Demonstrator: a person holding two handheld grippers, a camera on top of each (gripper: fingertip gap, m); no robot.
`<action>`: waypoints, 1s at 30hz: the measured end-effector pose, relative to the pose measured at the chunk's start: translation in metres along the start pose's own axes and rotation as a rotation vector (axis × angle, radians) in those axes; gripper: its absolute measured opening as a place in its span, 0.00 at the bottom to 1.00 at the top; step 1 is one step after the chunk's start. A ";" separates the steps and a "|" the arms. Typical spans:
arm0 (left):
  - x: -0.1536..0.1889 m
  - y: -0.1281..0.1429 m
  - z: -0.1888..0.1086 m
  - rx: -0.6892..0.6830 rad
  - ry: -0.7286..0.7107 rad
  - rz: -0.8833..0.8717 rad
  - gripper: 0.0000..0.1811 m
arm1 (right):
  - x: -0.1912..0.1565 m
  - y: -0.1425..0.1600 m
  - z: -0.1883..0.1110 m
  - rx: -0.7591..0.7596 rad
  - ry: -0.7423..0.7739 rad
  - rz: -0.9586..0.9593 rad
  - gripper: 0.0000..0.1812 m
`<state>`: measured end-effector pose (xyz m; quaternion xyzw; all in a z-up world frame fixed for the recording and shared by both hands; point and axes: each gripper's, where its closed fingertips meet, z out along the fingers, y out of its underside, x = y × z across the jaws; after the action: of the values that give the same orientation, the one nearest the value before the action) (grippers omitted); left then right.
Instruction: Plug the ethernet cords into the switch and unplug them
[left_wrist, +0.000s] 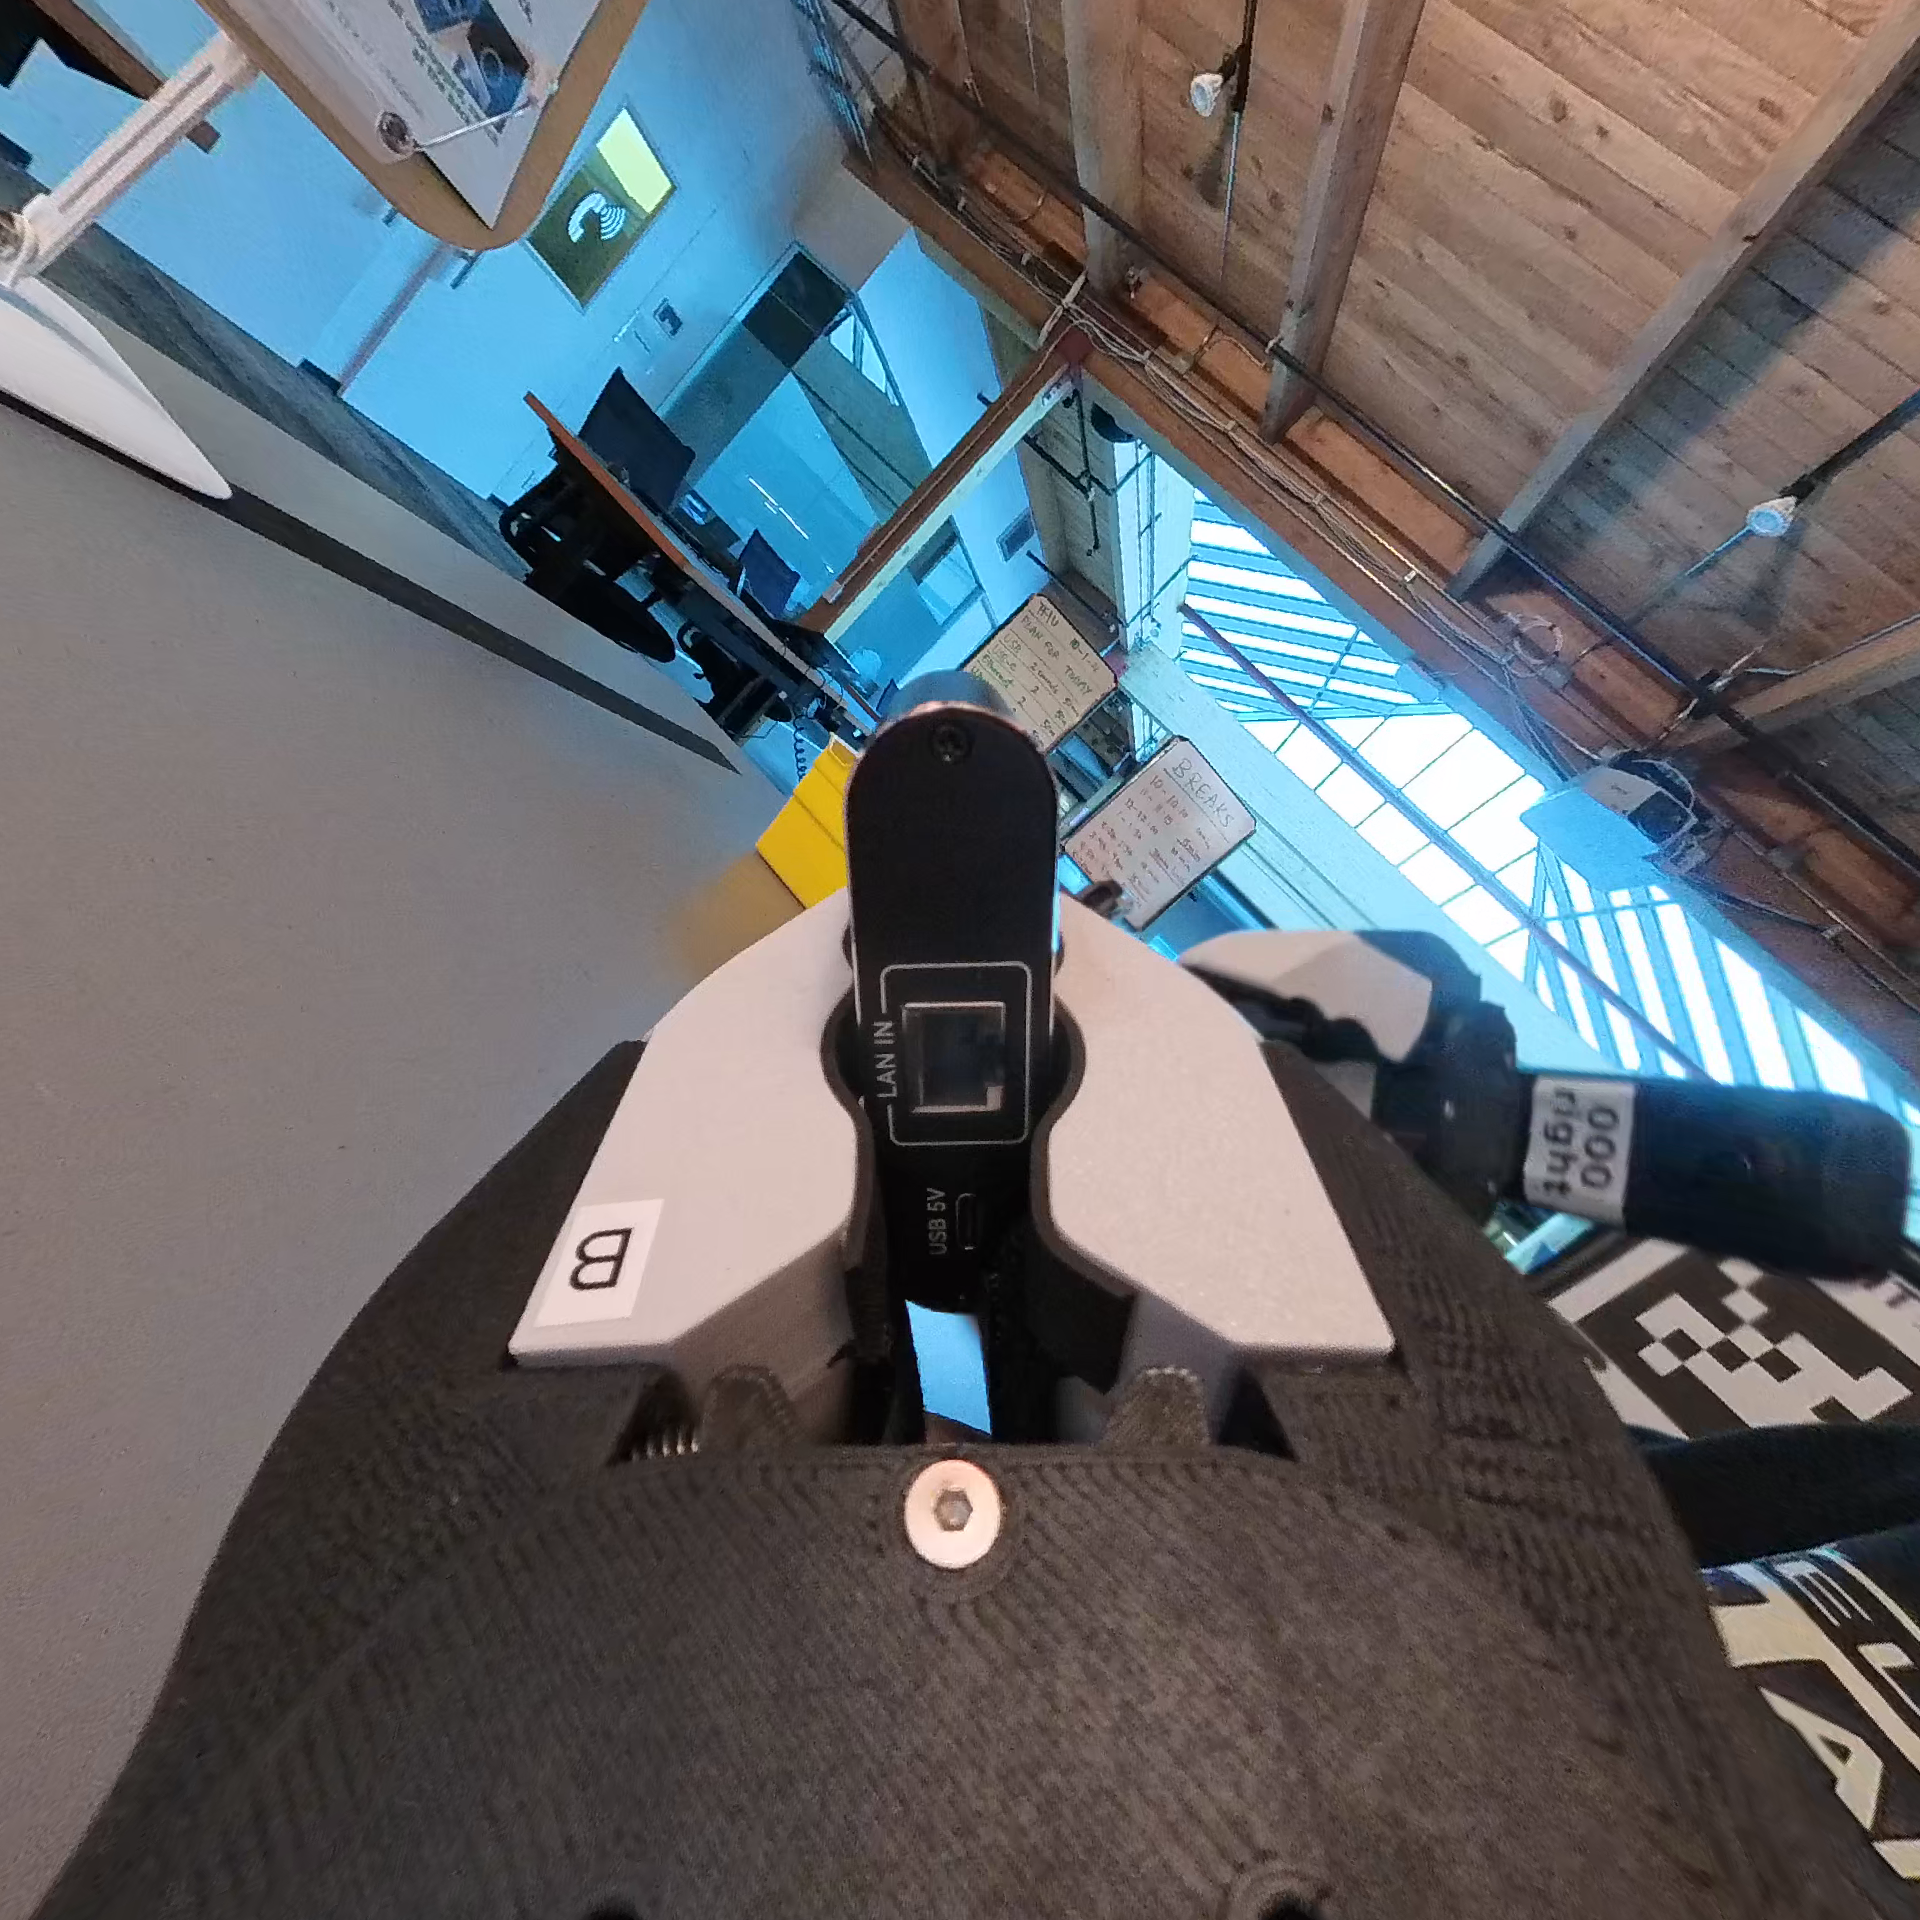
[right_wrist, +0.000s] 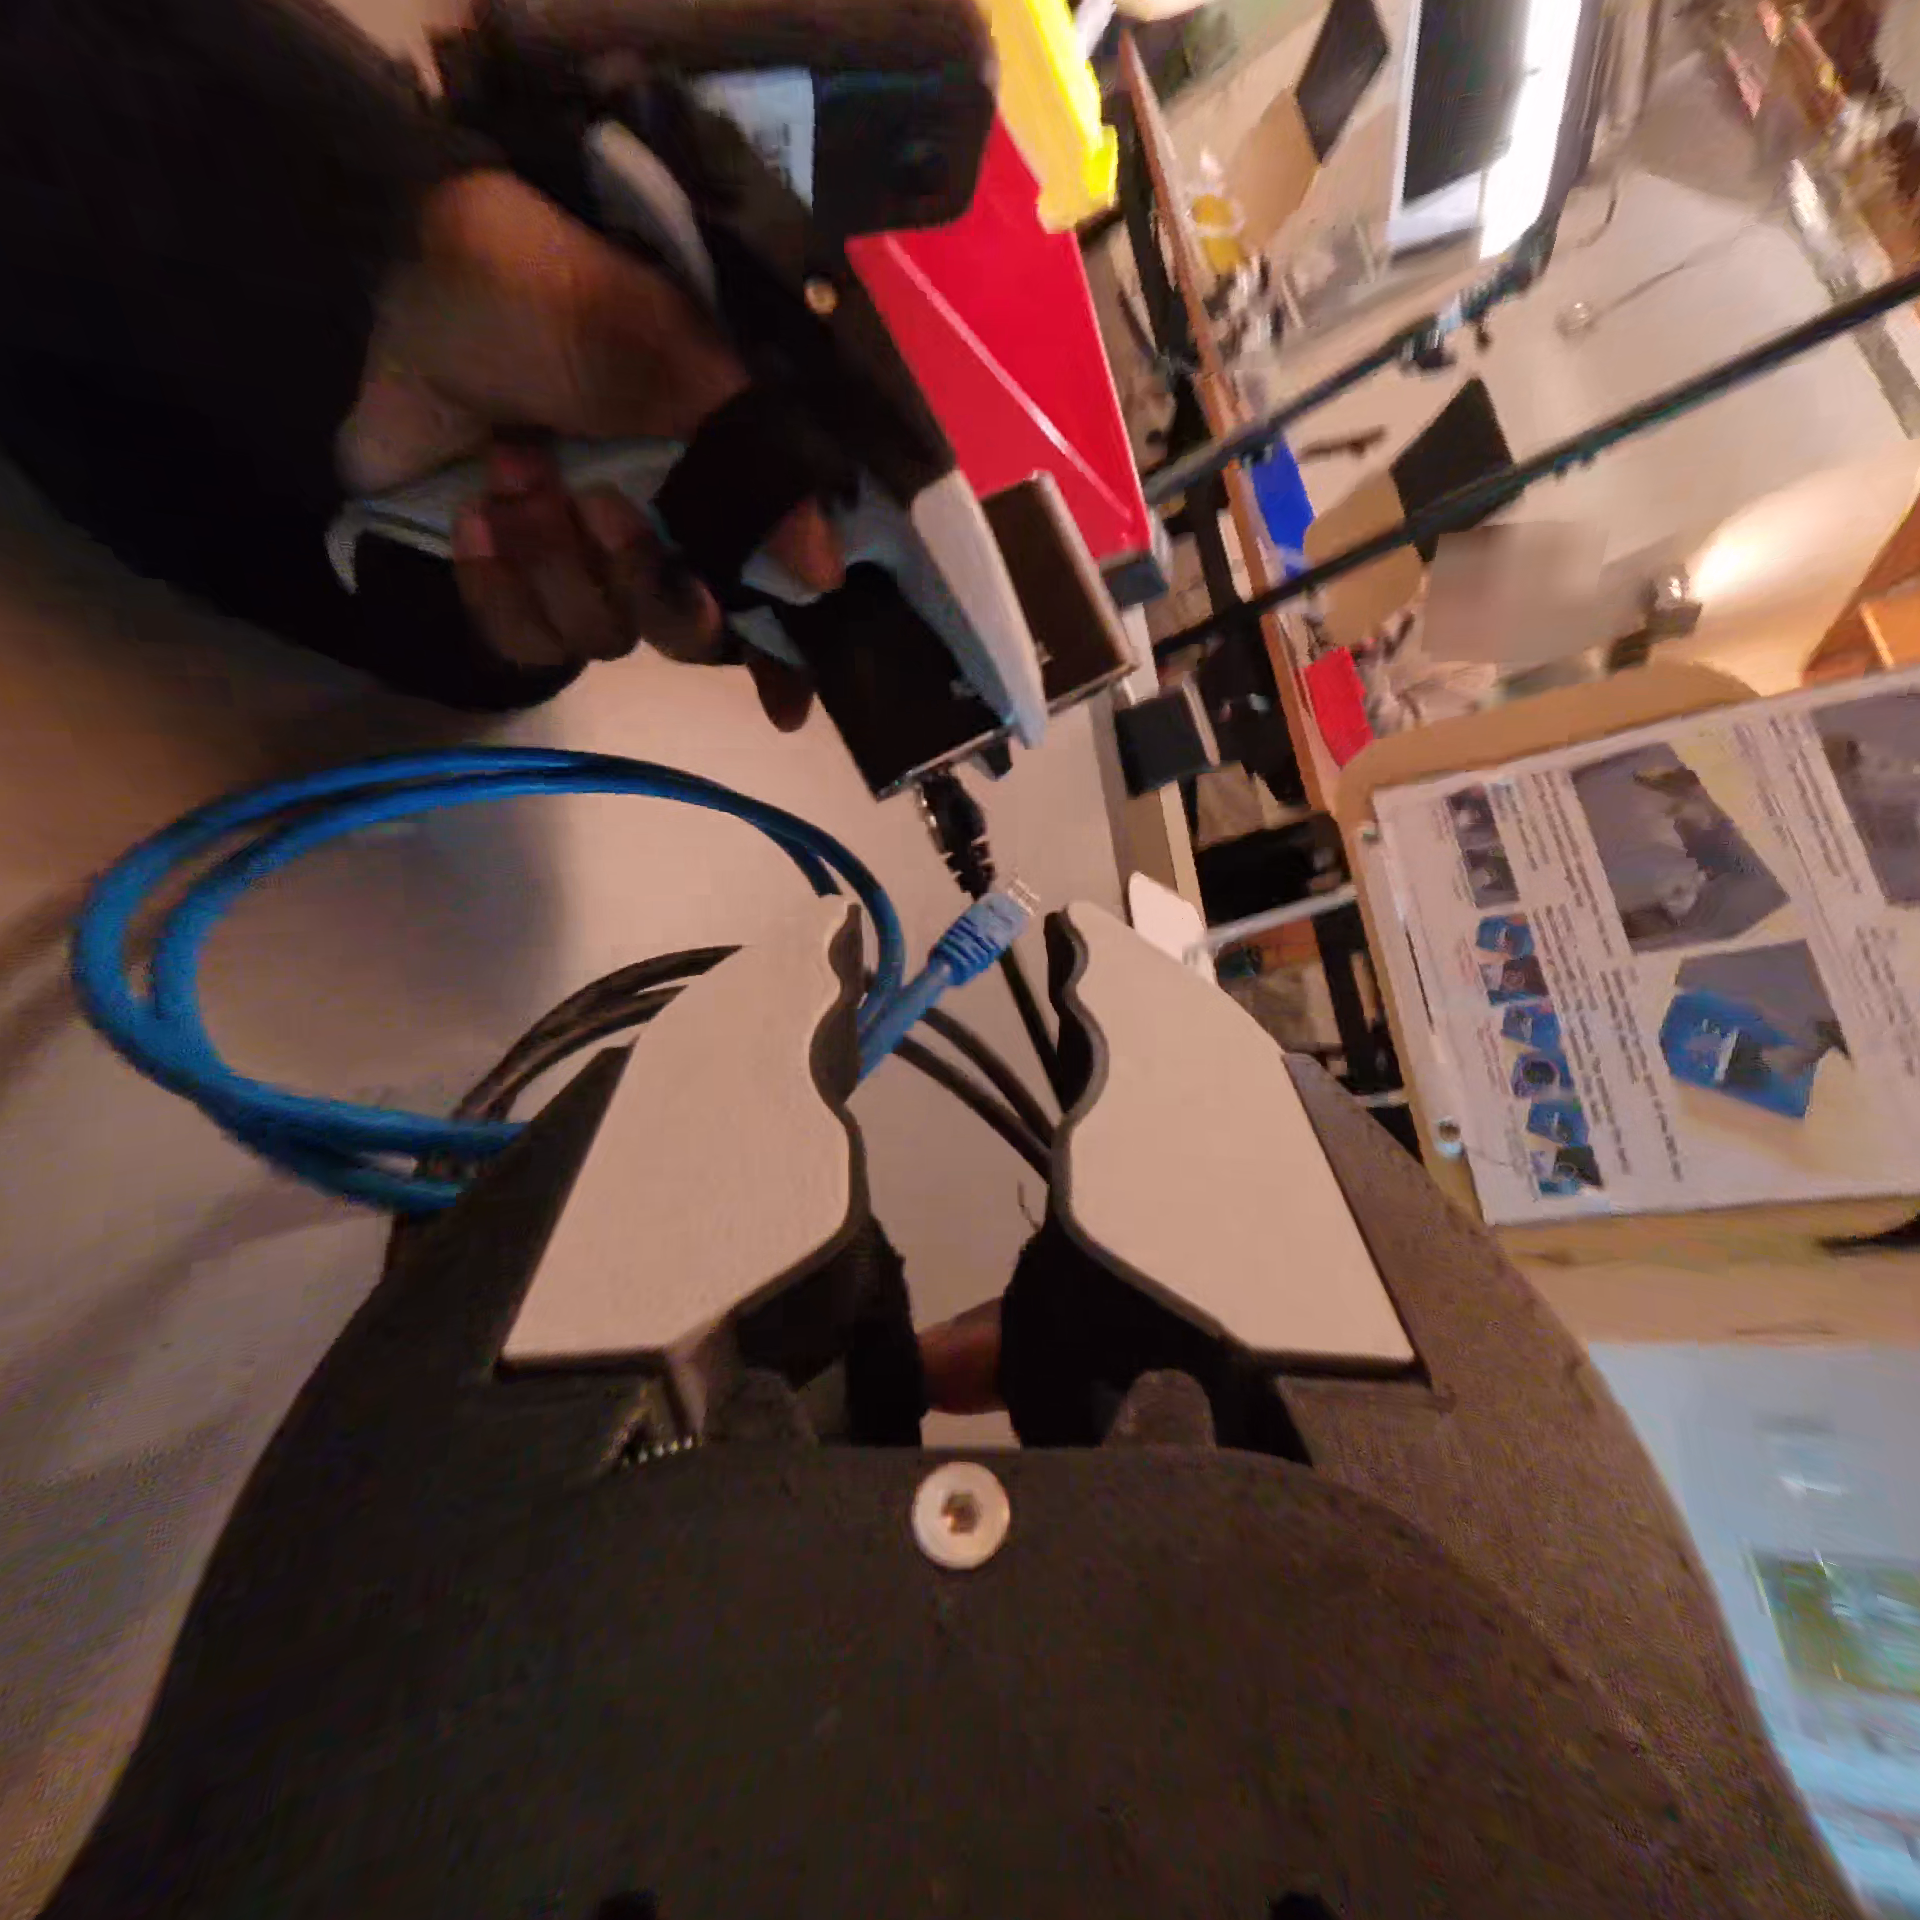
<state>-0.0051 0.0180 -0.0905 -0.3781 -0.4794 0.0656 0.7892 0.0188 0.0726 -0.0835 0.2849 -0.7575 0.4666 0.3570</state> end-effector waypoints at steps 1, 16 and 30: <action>0.000 0.000 0.000 0.003 -0.002 -0.002 0.15 | 0.000 0.006 0.007 -0.076 0.034 0.016 0.18; -0.001 0.006 0.002 -0.035 -0.048 0.090 0.15 | -0.068 0.071 0.009 -0.562 -0.244 0.728 0.24; -0.003 0.002 0.000 -0.011 -0.070 0.117 0.15 | -0.058 0.052 0.008 -0.354 -0.257 0.648 0.08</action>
<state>-0.0061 0.0178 -0.0935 -0.4073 -0.4842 0.1220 0.7647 0.0107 0.0924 -0.1589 0.0211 -0.9154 0.3778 0.1370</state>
